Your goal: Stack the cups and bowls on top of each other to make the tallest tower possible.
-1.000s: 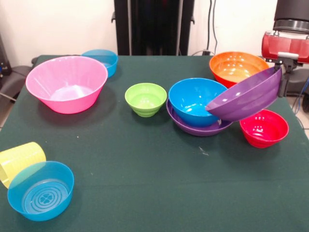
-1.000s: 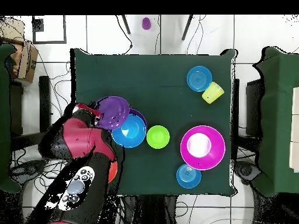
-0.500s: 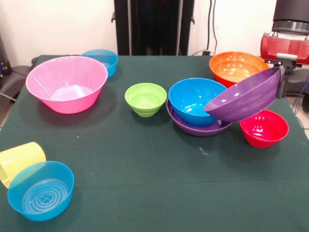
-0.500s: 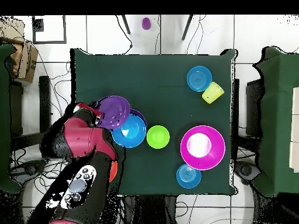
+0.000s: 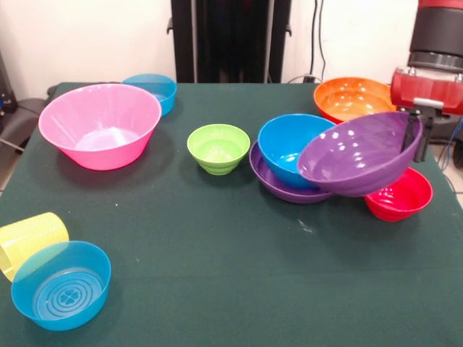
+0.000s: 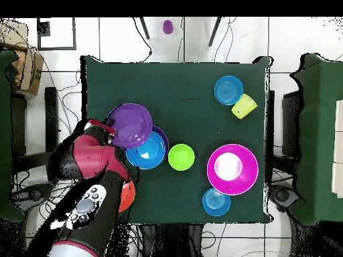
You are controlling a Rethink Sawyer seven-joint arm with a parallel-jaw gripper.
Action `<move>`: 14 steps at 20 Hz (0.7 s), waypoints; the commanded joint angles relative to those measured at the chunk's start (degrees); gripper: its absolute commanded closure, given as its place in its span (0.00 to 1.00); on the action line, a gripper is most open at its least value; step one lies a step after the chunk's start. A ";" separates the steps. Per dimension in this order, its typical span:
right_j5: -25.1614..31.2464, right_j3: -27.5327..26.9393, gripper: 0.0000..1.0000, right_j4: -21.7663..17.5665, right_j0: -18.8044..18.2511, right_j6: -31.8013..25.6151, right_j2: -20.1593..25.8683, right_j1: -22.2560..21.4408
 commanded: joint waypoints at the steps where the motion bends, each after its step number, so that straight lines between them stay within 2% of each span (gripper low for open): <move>1: 11.59 -6.62 1.00 6.95 6.10 10.91 -0.27 10.05; 6: 11.36 -9.21 1.00 11.47 8.49 11.95 -2.34 13.92; 14: 12.46 -9.61 1.00 14.95 11.05 11.54 -4.76 15.30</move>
